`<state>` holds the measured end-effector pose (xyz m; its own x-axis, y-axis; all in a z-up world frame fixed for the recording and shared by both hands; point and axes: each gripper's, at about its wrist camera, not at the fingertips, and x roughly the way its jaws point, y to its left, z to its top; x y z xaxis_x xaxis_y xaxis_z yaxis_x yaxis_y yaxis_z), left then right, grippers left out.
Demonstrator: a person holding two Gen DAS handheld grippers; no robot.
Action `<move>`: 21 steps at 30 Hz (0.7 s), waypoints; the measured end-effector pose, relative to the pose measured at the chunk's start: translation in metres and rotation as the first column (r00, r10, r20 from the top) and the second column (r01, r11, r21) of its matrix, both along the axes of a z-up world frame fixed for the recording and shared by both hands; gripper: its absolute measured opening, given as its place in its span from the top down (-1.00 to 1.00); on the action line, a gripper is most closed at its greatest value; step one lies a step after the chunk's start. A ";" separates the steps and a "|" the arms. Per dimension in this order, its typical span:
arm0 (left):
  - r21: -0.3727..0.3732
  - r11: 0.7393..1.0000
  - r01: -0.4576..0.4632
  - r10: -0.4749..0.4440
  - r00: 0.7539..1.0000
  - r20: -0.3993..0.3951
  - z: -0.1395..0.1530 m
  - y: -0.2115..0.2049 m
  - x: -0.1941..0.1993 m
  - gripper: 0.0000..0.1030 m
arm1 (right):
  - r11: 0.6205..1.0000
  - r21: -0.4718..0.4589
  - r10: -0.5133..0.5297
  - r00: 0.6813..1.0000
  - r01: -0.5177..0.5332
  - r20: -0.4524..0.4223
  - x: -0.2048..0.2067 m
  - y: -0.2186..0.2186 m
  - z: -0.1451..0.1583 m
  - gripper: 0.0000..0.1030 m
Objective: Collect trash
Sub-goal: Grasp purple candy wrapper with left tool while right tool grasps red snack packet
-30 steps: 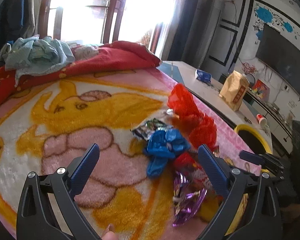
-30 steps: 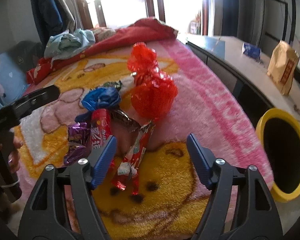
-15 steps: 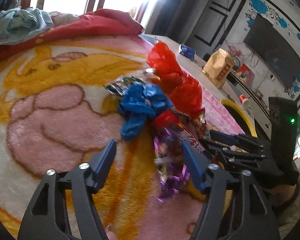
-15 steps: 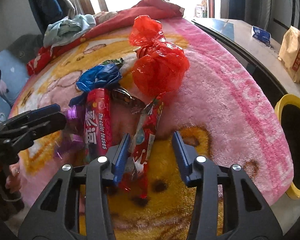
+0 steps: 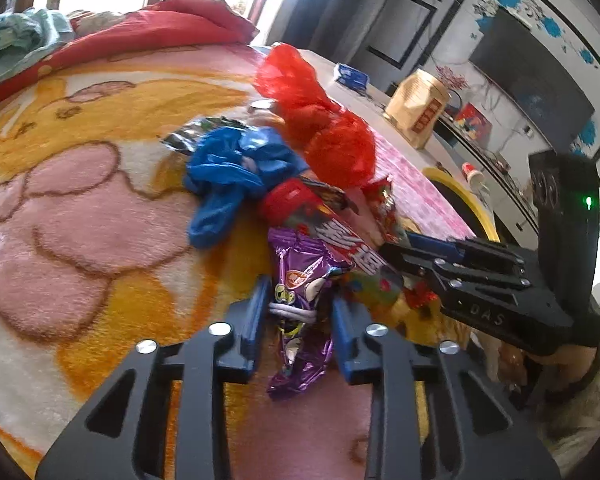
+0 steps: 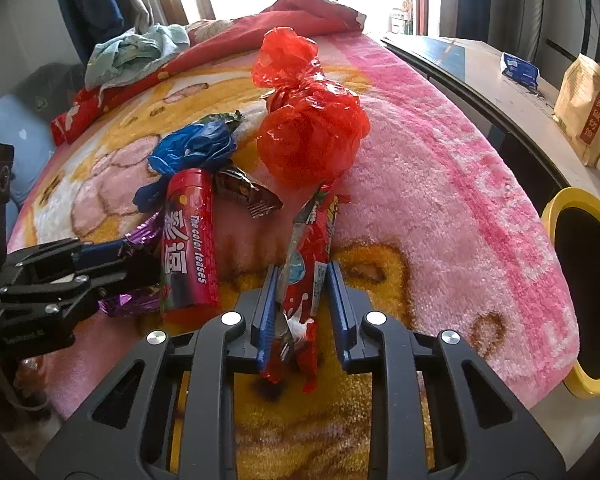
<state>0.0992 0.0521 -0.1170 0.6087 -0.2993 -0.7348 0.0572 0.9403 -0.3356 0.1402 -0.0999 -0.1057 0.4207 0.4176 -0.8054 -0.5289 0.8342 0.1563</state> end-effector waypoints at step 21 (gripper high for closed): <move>0.048 0.998 -0.040 0.035 0.995 0.098 0.032 0.007 -0.009 0.64 | 0.999 0.033 -0.010 1.000 0.009 0.014 0.001 -0.014 0.018 0.76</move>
<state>0.0906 0.0595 -0.0850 0.6883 -0.2389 -0.6849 0.0513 0.9579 -0.2825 0.1414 -0.1141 -0.0880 0.4359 0.4396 -0.7853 -0.5232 0.8337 0.1763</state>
